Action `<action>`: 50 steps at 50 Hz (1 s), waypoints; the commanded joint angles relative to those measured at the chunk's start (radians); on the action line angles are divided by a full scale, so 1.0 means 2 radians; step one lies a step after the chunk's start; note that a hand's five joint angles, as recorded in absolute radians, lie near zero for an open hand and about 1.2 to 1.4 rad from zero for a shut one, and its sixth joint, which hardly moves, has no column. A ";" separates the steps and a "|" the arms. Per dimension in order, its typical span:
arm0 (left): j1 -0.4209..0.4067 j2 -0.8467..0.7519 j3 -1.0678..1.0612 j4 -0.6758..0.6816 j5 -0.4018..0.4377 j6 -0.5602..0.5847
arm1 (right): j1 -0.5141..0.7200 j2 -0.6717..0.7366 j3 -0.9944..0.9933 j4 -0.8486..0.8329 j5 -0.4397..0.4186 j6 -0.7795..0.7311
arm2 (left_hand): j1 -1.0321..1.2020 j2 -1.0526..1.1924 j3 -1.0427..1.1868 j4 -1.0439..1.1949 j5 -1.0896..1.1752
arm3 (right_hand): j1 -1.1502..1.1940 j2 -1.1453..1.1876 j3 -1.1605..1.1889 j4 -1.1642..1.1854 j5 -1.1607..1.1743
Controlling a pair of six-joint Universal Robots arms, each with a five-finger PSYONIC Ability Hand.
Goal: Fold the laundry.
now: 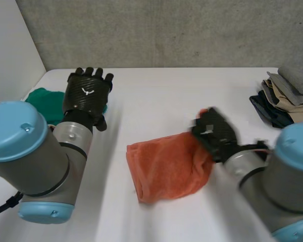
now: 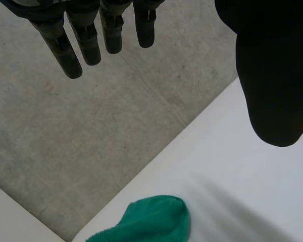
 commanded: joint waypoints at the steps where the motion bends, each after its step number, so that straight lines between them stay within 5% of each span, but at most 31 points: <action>1: 0.001 0.006 -0.020 0.000 0.000 -0.011 | 0.129 0.077 0.014 -0.048 -0.089 -0.029 | -0.008 -0.017 -0.020 -0.015 -0.025 | 0.170 0.120 0.101 0.098 0.114; 4: 0.000 0.005 -0.024 0.001 0.000 -0.012 | 0.132 0.088 0.026 -0.064 -0.101 -0.045 | -0.008 -0.017 -0.020 -0.015 -0.025 | 0.092 0.042 0.023 0.020 0.036; 6: 0.000 0.005 -0.023 0.001 0.000 -0.013 | 0.129 0.084 0.033 -0.075 -0.095 -0.049 | -0.008 -0.017 -0.020 -0.015 -0.025 | -0.288 -0.338 -0.356 -0.360 -0.344; 8: -0.002 0.005 -0.020 0.002 0.000 -0.019 | 0.129 0.081 0.037 -0.078 -0.092 -0.041 | -0.008 -0.017 -0.020 -0.015 -0.025 | -0.441 -0.491 -0.509 -0.513 -0.497; 12: -0.004 0.005 -0.009 0.005 0.000 -0.033 | 0.101 0.012 0.046 -0.081 -0.091 0.023 | -0.008 -0.017 -0.020 -0.015 -0.025 | -0.441 -0.491 -0.509 -0.513 -0.497; 15: -0.008 0.005 0.007 0.005 -0.001 -0.052 | 0.044 -0.057 0.050 -0.075 -0.083 0.141 | -0.008 -0.017 -0.020 -0.015 -0.025 | -0.441 -0.491 -0.509 -0.513 -0.497; 21: -0.044 -0.004 0.032 -0.002 -0.003 -0.085 | -0.025 -0.080 0.028 -0.010 -0.077 0.373 | -0.005 -0.013 -0.016 -0.011 -0.022 | -0.441 -0.491 -0.509 -0.513 -0.497; 25: -0.073 -0.018 0.038 -0.018 -0.006 -0.104 | -0.047 -0.071 -0.009 0.071 -0.077 0.425 | 0.003 -0.006 -0.009 -0.004 -0.014 | -0.441 -0.491 -0.509 -0.513 -0.497; 35: -0.113 -0.073 0.049 -0.089 -0.017 -0.197 | -0.043 0.055 -0.141 0.208 -0.079 0.405 | 0.022 0.013 0.010 0.015 0.005 | -0.441 -0.491 -0.509 -0.513 -0.497; 43: -0.114 -0.134 0.059 -0.129 -0.034 -0.197 | -0.036 0.140 -0.194 0.239 -0.083 0.389 | 0.022 0.013 0.010 0.015 0.005 | -0.441 -0.491 -0.509 -0.513 -0.497; 50: -0.105 -0.150 0.054 -0.163 -0.046 -0.197 | -0.029 0.175 -0.197 0.237 -0.069 0.293 | 0.016 0.007 0.004 0.009 -0.001 | -0.441 -0.491 -0.509 -0.513 -0.497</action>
